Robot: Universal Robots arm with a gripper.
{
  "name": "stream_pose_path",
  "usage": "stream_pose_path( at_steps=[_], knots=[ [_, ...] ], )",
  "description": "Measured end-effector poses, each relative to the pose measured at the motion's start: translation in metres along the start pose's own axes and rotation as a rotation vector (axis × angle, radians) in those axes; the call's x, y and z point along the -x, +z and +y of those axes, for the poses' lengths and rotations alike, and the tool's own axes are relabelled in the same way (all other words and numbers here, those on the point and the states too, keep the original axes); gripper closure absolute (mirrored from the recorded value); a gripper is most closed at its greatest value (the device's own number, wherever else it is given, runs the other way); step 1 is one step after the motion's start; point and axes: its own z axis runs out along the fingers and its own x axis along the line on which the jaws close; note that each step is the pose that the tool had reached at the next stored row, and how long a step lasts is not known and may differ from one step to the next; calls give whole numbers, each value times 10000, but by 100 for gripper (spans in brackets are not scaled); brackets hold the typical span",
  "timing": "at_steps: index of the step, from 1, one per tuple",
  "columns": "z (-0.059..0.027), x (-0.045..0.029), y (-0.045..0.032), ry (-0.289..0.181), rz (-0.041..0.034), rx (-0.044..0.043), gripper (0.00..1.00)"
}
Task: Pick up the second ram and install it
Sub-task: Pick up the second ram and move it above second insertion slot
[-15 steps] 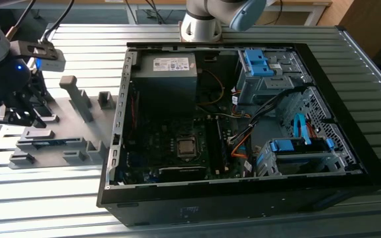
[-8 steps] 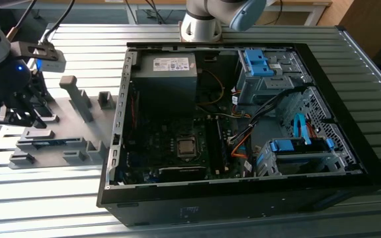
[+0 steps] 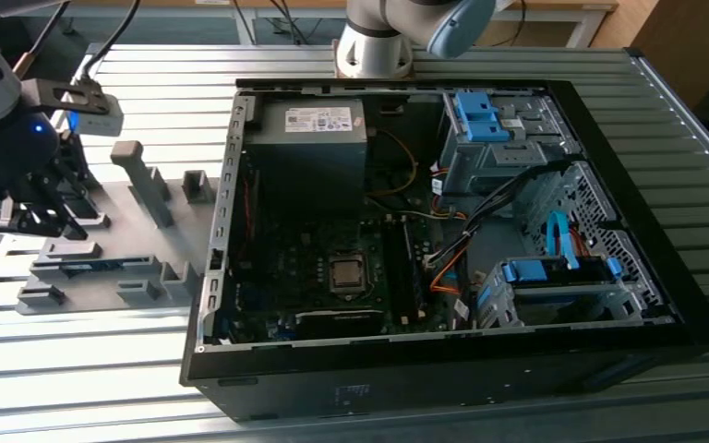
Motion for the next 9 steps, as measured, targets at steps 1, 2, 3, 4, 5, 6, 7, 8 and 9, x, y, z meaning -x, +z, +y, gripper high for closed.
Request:
stream_pose_path(
  at_steps=[1, 2, 3, 4, 5, 6, 7, 8, 9],
  knots=[
    [0, 0, 2, 0, 0, 0, 63],
    [0, 0, 4, 0, 0, 0, 63],
    [0, 0, 7, 1, 0, 0, 63],
    [0, 0, 11, 0, -1, -1, 63],
    [0, -1, 15, 1, -1, -1, 63],
    [0, -3, 20, 0, 0, 0, 63],
    [-1, -7, 26, 0, 1, 1, 63],
    [-2, -13, 30, -1, 0, 0, 63],
    [-2, -20, 35, -1, -1, -1, 63]
  ],
)
